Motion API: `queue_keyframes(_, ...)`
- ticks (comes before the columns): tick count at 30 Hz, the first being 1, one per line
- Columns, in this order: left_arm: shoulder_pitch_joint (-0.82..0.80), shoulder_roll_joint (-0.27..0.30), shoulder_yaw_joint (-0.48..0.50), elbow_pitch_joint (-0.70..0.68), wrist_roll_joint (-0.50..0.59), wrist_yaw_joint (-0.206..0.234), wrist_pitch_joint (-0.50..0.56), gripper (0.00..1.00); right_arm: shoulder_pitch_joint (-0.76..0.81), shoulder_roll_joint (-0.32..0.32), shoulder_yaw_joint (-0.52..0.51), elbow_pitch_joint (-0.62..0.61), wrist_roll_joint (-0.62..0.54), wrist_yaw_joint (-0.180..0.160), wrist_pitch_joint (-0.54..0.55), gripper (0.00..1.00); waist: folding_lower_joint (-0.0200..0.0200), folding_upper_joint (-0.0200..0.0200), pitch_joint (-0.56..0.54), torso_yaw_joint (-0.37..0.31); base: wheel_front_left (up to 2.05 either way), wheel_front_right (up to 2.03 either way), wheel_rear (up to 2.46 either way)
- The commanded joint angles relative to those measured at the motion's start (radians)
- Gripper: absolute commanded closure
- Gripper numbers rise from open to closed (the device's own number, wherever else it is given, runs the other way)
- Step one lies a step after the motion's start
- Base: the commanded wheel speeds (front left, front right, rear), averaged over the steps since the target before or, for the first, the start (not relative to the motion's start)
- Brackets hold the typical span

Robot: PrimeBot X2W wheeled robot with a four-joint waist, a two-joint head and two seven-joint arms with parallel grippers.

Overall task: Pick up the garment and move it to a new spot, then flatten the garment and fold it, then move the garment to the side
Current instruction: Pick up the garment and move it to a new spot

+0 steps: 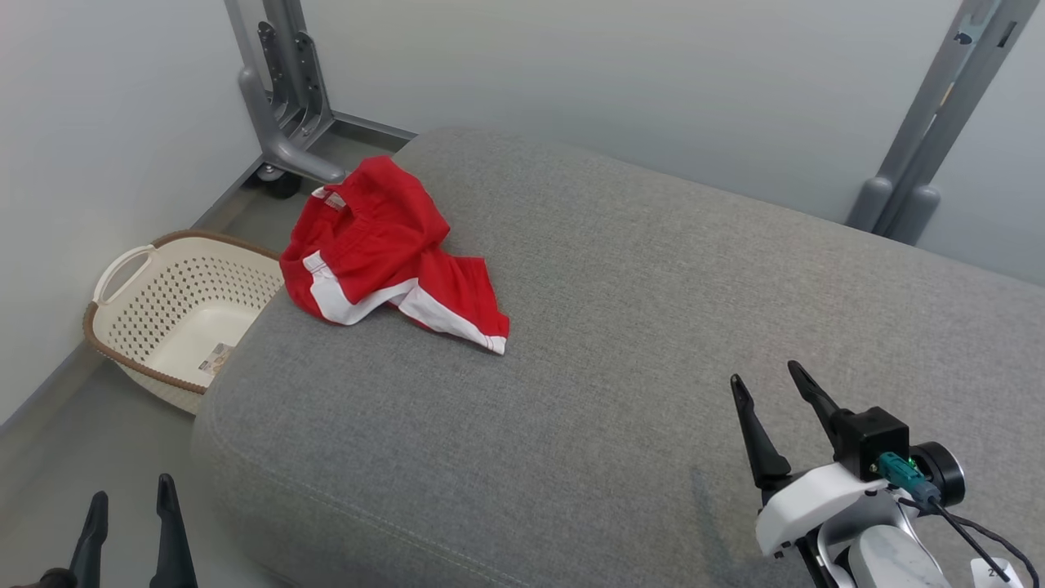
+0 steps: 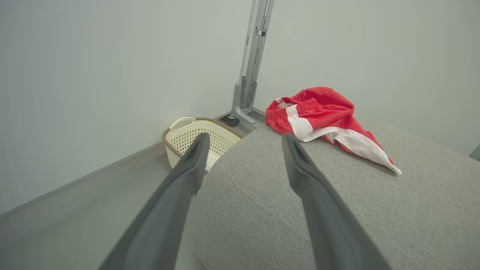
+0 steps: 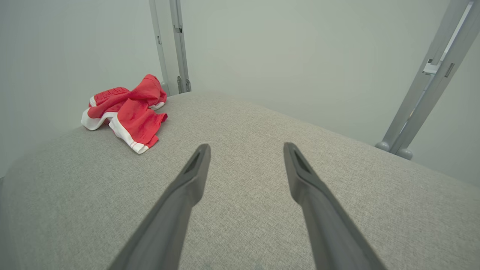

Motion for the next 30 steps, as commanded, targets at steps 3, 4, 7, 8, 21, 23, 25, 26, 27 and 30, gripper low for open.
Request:
queue_keyframes(3,0.000,-0.001,-0.015,0.004,0.012,-0.002,-0.002,0.00,0.016,-0.013,-0.015,0.001,0.010,-0.001,-0.003,0.00,0.0000,0.0000,0.007,0.006,0.00,0.00,0.00)
queue_keyframes(4,-0.015,0.003,-0.026,0.010,0.012,-0.004,-0.002,0.00,0.021,-0.016,-0.022,-0.003,0.009,-0.001,-0.003,0.00,0.0000,0.0000,0.014,0.005,0.00,0.00,0.00)
queue_keyframes(7,-0.104,0.017,-0.069,0.026,0.000,-0.007,0.022,0.00,0.022,-0.030,-0.048,-0.019,-0.004,-0.001,-0.003,0.00,0.0000,0.0000,0.053,0.004,0.00,0.00,0.00)
queue_keyframes(8,-0.139,0.023,-0.086,0.039,-0.003,-0.008,0.035,0.00,0.022,-0.036,-0.056,-0.025,-0.010,-0.001,-0.003,0.00,0.0000,0.0000,0.069,0.005,0.00,0.00,0.00)
queue_keyframes(21,-0.732,0.130,-0.279,0.362,-0.300,-0.009,0.399,0.00,-0.156,-0.179,-0.074,-0.170,-0.069,-0.001,0.067,0.00,0.0000,0.0000,0.519,-0.156,0.00,0.00,0.00)
queue_keyframes(23,-0.798,0.155,-0.309,0.406,-0.362,-0.009,0.428,0.00,-0.167,-0.187,-0.076,-0.191,-0.071,-0.001,0.077,0.00,0.0000,0.0000,0.563,-0.180,0.00,0.00,0.00)
queue_keyframes(25,-0.850,0.200,-0.344,0.448,-0.381,-0.009,0.427,0.00,-0.174,-0.192,-0.078,-0.213,-0.072,-0.001,0.084,0.00,0.0000,0.0000,0.598,-0.205,0.00,0.00,0.00)
queue_keyframes(26,-0.866,0.213,-0.361,0.474,-0.403,-0.007,0.428,0.00,-0.175,-0.193,-0.078,-0.221,-0.073,-0.001,0.086,0.00,0.0000,0.0000,0.613,-0.217,0.00,0.00,0.00)
queue_keyframes(27,-0.880,0.219,-0.378,0.489,-0.425,-0.007,0.432,0.00,-0.175,-0.195,-0.079,-0.229,-0.073,-0.001,0.088,0.00,0.0000,0.0000,0.625,-0.228,0.00,0.00,0.00)
queue_keyframes(30,-0.924,0.250,-0.432,0.532,-0.478,-0.008,0.435,0.00,-0.169,-0.201,-0.086,-0.246,-0.074,-0.001,0.092,0.00,0.0000,0.0000,0.652,-0.252,0.00,0.00,0.00)
